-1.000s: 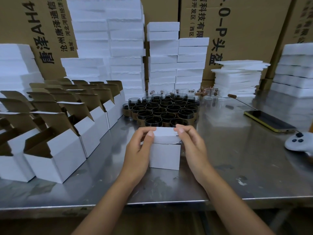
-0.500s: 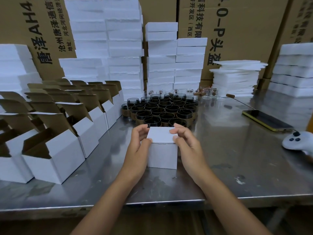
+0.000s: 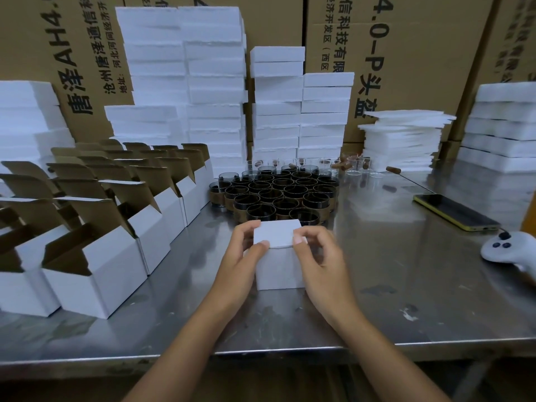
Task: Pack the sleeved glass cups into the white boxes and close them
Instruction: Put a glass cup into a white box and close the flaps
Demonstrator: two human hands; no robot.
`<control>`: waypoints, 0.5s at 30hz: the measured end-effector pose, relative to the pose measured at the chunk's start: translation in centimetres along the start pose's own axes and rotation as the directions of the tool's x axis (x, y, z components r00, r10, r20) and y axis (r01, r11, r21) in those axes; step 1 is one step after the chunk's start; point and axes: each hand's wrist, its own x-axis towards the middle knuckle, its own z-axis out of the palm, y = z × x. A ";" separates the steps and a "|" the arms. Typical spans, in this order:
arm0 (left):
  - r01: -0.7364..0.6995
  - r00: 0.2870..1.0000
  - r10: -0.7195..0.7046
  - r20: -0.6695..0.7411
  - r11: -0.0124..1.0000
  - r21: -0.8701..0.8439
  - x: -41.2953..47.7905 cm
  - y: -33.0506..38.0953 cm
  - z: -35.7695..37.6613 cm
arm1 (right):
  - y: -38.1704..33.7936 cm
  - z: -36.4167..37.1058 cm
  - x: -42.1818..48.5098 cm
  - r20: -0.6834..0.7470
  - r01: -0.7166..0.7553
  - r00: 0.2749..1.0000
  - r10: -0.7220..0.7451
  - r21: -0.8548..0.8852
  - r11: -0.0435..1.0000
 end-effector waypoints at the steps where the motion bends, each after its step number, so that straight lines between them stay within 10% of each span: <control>1: 0.006 1.000 -0.006 0.004 1.000 -0.019 0.0 0.0 0.0 | 0.0 0.0 -0.2 0.029 0.006 1.000 -0.005 -0.039 0.999; 15: -0.010 0.998 0.008 0.067 0.999 0.034 -0.3 0.2 -0.2 | -0.3 0.0 -0.3 0.078 0.063 0.996 -0.032 -0.436 0.898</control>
